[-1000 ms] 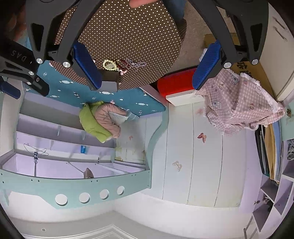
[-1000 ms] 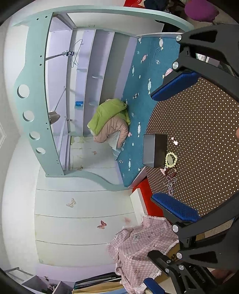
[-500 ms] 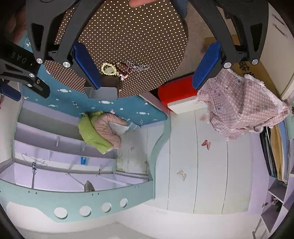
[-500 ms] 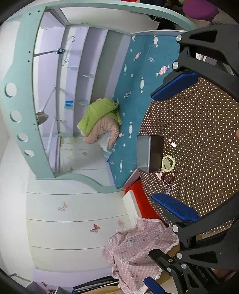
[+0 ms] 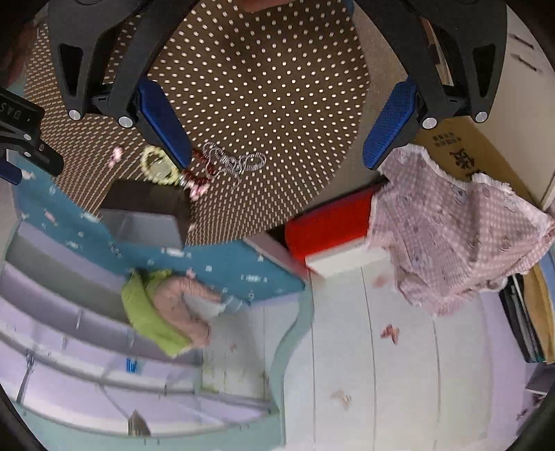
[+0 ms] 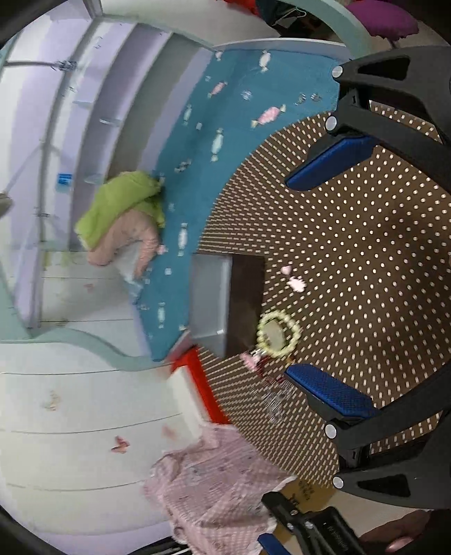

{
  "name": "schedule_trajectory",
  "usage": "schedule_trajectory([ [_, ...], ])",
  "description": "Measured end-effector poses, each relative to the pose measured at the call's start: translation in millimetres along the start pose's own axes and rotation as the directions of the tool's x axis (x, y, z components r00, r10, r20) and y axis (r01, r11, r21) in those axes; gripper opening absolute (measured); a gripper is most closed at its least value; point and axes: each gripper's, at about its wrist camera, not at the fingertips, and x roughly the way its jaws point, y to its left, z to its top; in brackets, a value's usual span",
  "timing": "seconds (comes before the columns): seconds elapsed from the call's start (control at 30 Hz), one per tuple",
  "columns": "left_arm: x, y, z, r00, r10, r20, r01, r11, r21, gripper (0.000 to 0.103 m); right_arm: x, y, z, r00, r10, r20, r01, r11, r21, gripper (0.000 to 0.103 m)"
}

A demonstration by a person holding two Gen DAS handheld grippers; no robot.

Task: Organize jewelry
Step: 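Grasp the white rabbit charm with the right tool while the left tool grasps the silver chain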

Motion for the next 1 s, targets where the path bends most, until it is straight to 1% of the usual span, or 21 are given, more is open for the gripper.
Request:
schedule_trajectory([
  [0.1,37,-6,-2,0.998,-0.009,-0.060,0.010,1.000,0.020,0.098,30,-5,-4,0.998,0.004,-0.063,-0.004,1.000,0.004,0.095],
  [0.2,70,-13,-4,0.994,-0.012,-0.106,0.017,0.999,0.043,0.098,58,-11,-6,0.992,0.004,-0.123,-0.003,1.000,0.014,0.089],
  [0.27,92,-17,-6,0.990,-0.017,-0.142,0.024,0.998,0.050,0.098,72,-13,-6,0.989,0.002,-0.150,0.001,1.000,0.017,0.087],
  [0.47,145,-25,-14,0.974,-0.002,-0.227,0.016,0.998,0.060,0.098,110,-16,-7,0.976,0.025,-0.218,-0.020,0.999,0.025,0.073],
  [0.53,160,-25,-17,0.968,0.001,-0.253,0.013,0.998,0.057,0.098,119,-15,-10,0.970,0.032,-0.240,-0.028,0.999,0.022,0.062],
  [0.57,164,-25,-19,0.966,0.002,-0.260,0.012,0.998,0.055,0.098,119,-13,-10,0.974,0.022,-0.226,-0.021,1.000,0.006,0.061],
  [0.6,171,-25,-20,0.963,0.005,-0.269,0.010,0.998,0.054,0.098,119,-10,-10,0.975,0.014,-0.221,-0.016,1.000,-0.007,0.055],
  [0.63,176,-24,-21,0.963,-0.008,-0.270,0.021,0.999,0.046,0.098,120,-8,-9,0.976,0.013,-0.216,-0.017,1.000,-0.016,0.049],
  [0.67,178,-24,-21,0.963,-0.017,-0.268,0.027,0.999,0.036,0.098,119,-7,-8,0.977,0.016,-0.212,-0.021,1.000,-0.023,0.046],
  [0.73,184,-24,-19,0.960,-0.019,-0.279,0.030,0.999,0.034,0.098,117,-5,-7,0.978,0.015,-0.209,-0.025,0.999,-0.045,0.027],
  [0.77,187,-24,-18,0.960,-0.021,-0.280,0.033,0.999,0.037,0.098,116,-4,-7,0.978,0.018,-0.208,-0.029,0.998,-0.052,0.023],
  [0.8,189,-24,-17,0.960,-0.024,-0.280,0.036,0.999,0.040,0.098,117,-3,-7,0.978,0.019,-0.207,-0.031,0.998,-0.058,0.015],
  [0.83,190,-23,-17,0.960,-0.026,-0.280,0.039,0.998,0.043,0.097,116,-2,-8,0.979,0.025,-0.204,-0.038,0.997,-0.060,0.015],
  [0.87,191,-22,-17,0.960,-0.038,-0.279,0.051,0.998,0.041,0.094,115,-2,-9,0.979,0.028,-0.200,-0.041,0.997,-0.061,0.015],
  [0.9,191,-22,-17,0.958,-0.065,-0.280,0.077,0.997,0.029,0.090,116,-4,-10,0.980,0.030,-0.198,-0.043,0.997,-0.061,0.015],
  [0.93,191,-20,-17,0.956,-0.095,-0.277,0.102,0.995,0.013,0.081,117,-4,-10,0.980,0.032,-0.198,-0.045,0.997,-0.060,0.015],
  [0.97,189,-22,-16,0.958,-0.094,-0.272,0.103,0.994,0.021,0.069,119,-6,-10,0.980,0.035,-0.198,-0.048,0.997,-0.058,0.015],
  [1.0,188,-23,-15,0.958,-0.108,-0.266,0.120,0.992,0.032,0.062,118,-7,-11,0.979,0.041,-0.200,-0.053,0.997,-0.054,0.015],
])
